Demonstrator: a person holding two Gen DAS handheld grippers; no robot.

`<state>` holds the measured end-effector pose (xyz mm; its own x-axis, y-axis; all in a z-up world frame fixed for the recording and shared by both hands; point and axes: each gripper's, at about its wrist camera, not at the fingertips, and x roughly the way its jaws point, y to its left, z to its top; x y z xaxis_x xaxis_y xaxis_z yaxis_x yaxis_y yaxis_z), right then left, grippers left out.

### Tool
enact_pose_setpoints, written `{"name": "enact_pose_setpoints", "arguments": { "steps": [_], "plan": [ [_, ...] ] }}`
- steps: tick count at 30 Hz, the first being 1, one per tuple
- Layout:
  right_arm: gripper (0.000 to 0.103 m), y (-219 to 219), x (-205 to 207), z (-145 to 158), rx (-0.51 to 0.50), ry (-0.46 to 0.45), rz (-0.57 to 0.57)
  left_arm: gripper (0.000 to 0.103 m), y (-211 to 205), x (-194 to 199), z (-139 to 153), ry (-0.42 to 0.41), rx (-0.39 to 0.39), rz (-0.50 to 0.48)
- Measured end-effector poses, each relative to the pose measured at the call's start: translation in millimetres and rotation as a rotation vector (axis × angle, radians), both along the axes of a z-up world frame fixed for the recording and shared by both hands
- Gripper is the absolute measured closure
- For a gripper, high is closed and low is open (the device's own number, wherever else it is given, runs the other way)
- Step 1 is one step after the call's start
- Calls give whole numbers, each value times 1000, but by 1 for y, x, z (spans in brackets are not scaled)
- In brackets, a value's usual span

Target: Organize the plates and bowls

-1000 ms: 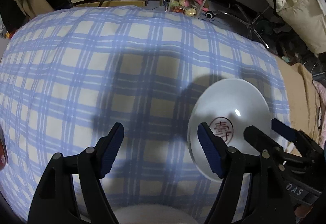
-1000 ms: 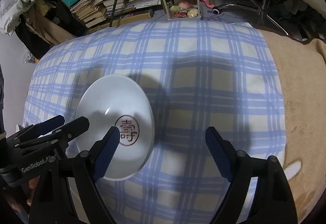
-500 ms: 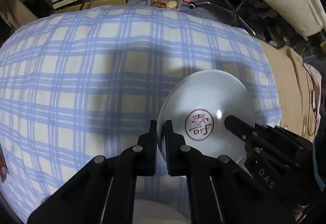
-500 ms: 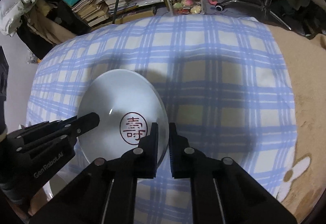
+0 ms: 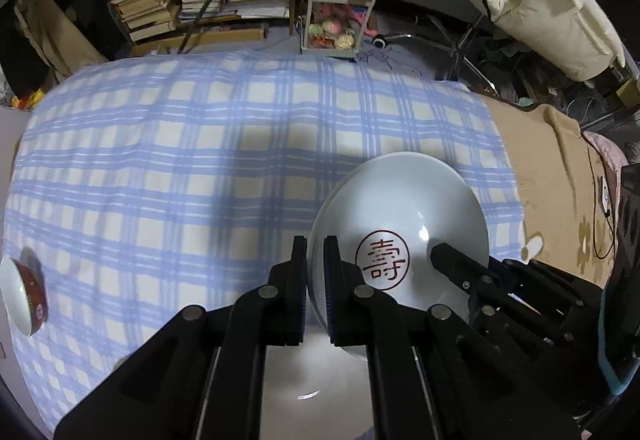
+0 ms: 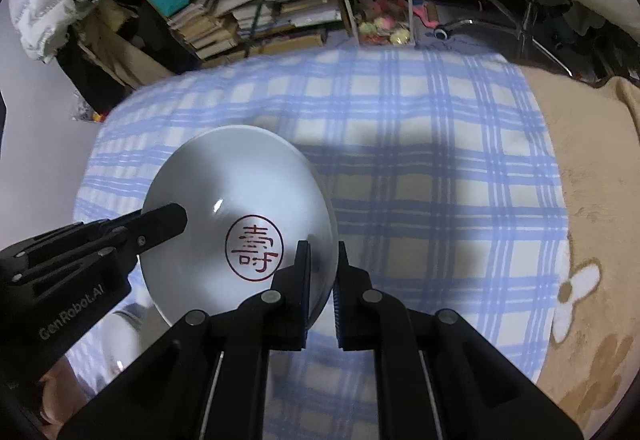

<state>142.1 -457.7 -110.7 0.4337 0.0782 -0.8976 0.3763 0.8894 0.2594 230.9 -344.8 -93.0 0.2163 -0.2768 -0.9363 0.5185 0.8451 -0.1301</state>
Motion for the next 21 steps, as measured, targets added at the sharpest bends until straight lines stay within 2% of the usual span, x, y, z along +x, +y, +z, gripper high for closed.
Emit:
{"name": "enact_pose_setpoints", "arguments": {
  "steps": [6, 11, 14, 21],
  "plan": [
    [92, 23, -14, 26, -11, -44, 13, 96, 31, -19, 24, -21, -22, 20],
    [92, 46, -29, 34, -6, -69, 30, 96, 58, -38, 37, -54, -39, 47],
    [92, 63, -40, 35, -9, -81, 44, 96, 77, -52, 39, -69, -68, 82],
    [92, 86, -59, 29, -5, -97, 24, 95, 98, -72, 32, -75, -57, 90]
  ]
}}
